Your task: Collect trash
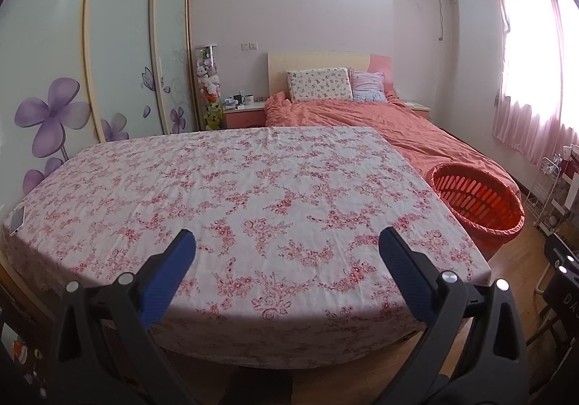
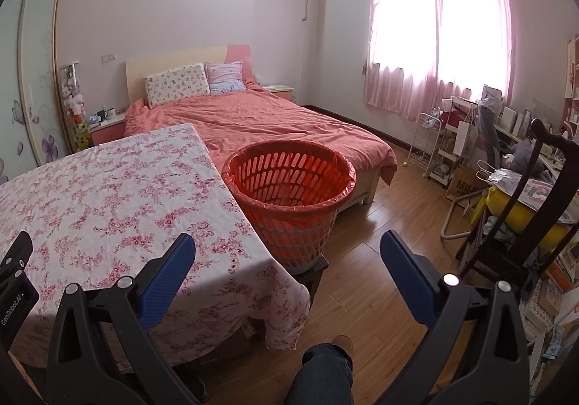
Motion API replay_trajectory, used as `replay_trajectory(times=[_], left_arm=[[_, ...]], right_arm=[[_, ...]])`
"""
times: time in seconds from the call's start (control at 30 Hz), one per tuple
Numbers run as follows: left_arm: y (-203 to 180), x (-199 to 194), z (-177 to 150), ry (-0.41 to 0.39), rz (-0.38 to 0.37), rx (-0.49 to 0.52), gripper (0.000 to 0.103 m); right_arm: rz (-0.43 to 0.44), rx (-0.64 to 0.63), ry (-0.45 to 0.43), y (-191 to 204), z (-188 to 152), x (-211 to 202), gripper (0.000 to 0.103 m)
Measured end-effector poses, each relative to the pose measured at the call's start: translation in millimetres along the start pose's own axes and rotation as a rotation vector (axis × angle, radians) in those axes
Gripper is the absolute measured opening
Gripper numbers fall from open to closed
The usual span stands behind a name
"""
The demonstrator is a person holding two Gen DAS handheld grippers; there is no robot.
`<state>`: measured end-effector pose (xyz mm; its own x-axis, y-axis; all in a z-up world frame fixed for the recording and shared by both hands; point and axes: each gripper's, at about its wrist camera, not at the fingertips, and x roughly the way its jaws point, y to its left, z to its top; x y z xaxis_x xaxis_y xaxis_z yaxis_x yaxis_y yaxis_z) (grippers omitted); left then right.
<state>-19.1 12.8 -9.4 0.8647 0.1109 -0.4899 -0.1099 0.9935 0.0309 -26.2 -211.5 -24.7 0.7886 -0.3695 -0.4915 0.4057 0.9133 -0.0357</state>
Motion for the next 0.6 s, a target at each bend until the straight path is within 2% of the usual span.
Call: replay_trajectory(times=[0.27, 0.6], left_arm=[[-2, 1, 1, 0.014, -0.044, -0.013, 0.099], [-9, -8, 10, -0.020, -0.077, -0.016, 0.099]], right_arm=[[0.004, -0.003, 0.008, -1, 1, 0, 0.101], [0.011, 0.004, -0.006, -3, 5, -4, 0.101]])
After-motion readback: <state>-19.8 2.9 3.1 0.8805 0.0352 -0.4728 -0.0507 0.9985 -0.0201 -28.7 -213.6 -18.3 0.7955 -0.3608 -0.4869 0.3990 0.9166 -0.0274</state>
